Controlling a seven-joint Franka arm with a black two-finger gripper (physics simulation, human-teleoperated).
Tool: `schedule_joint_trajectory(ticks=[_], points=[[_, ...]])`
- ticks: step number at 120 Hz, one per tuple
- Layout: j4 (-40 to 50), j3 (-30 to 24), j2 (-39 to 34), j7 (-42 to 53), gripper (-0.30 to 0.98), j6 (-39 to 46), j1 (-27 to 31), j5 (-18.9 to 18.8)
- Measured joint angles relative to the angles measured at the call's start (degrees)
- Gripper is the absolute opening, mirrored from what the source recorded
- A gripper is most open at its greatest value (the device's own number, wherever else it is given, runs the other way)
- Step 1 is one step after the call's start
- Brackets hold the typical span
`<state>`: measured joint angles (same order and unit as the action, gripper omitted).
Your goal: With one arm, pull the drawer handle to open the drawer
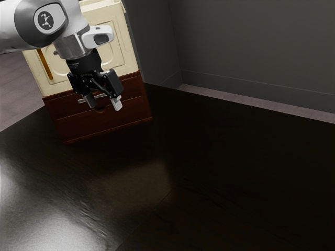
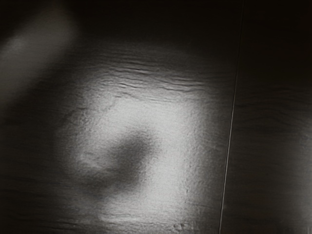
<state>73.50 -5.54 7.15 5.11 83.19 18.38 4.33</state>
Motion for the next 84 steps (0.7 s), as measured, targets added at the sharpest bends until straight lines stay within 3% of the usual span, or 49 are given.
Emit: schedule_joint_trajectory(ticks=[23,31,46,56,84], points=[[-0.1,0.0,0.0,0.1,0.69,0.0,0.0,0.0],[-5.7,-0.3,-2.1,1.7,0.69,-0.2,0.2,0.2],[-11.1,-0.6,-8.7,12.2,0.69,-0.7,0.6,4.2],[-11.3,-2.3,-9.2,19.2,0.69,-1.0,1.1,4.7],[-6.0,-3.8,-5.5,34.4,0.68,-1.8,-2.8,-0.5]])
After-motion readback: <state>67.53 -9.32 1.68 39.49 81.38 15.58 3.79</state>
